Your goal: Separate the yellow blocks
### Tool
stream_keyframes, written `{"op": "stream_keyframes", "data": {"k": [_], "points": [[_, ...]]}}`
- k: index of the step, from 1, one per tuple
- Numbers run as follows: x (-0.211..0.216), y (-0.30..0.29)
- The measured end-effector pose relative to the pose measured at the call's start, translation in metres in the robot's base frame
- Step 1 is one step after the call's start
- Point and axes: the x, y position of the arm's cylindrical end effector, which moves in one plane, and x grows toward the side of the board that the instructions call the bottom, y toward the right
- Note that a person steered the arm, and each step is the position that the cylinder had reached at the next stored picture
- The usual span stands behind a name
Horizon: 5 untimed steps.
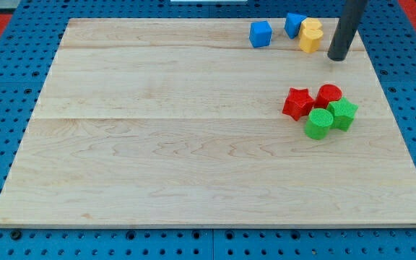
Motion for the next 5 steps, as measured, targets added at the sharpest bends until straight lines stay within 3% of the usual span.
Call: {"op": "stream_keyframes", "data": {"k": [2, 3, 5], "points": [[-0.005, 0.078], [-0.029, 0.087], [-0.060, 0.013]]}}
